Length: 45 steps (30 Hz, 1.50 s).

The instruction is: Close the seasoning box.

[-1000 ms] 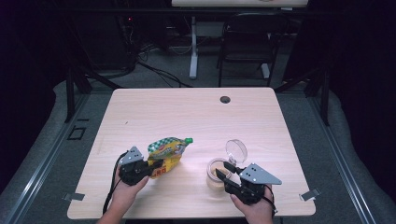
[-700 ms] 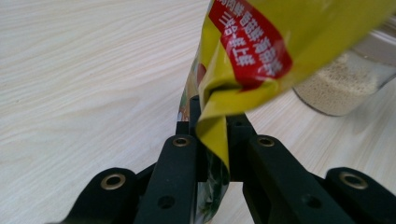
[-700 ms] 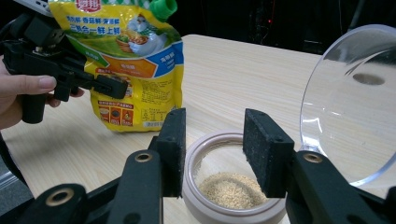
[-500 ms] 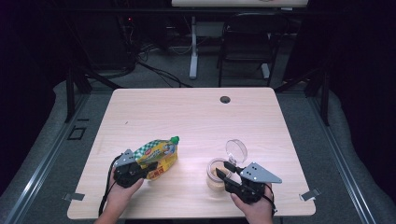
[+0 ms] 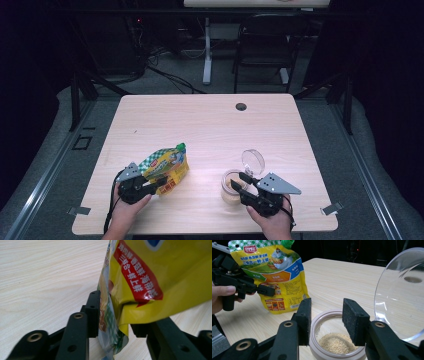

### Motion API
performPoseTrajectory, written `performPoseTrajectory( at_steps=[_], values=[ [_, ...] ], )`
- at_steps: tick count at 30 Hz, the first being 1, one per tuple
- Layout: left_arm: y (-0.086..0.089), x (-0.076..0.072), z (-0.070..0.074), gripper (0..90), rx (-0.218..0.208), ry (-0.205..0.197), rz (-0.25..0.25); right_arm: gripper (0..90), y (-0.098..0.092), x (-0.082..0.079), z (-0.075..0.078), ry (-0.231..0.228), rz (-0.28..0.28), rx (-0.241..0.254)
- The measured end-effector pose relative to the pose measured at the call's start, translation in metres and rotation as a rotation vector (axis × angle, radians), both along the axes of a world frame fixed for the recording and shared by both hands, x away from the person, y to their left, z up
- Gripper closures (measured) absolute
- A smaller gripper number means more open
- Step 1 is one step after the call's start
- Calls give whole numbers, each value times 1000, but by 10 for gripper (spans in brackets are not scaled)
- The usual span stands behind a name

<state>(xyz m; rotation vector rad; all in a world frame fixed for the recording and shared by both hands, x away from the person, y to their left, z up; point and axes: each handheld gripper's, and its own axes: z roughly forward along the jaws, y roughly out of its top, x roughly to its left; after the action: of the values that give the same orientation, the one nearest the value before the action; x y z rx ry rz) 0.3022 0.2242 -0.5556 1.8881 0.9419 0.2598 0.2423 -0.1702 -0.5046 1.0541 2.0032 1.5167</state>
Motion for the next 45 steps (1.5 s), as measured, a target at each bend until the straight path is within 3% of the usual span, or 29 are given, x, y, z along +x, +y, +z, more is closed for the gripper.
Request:
performPoseTrajectory(
  at_steps=[6,15,19,27,34,41,45],
  values=[
    [0,-2,-1,553,8,-5,2,591,0,1,-1,1,1,2],
    [0,-3,0,474,4,-11,-37,580,0,2,-1,4,1,1],
    [1,-4,1,450,-17,-13,-36,565,-1,2,-1,10,-3,-9],
    [1,-5,4,448,0,-25,-55,530,-1,4,-2,19,8,-11],
    [2,-5,6,464,10,-38,-40,599,-1,4,0,30,35,-51],
    [2,-7,7,472,10,-34,-22,609,-6,3,5,53,22,-12],
    [1,-7,8,478,24,-31,-35,660,-11,3,10,53,6,-11]
  ],
)
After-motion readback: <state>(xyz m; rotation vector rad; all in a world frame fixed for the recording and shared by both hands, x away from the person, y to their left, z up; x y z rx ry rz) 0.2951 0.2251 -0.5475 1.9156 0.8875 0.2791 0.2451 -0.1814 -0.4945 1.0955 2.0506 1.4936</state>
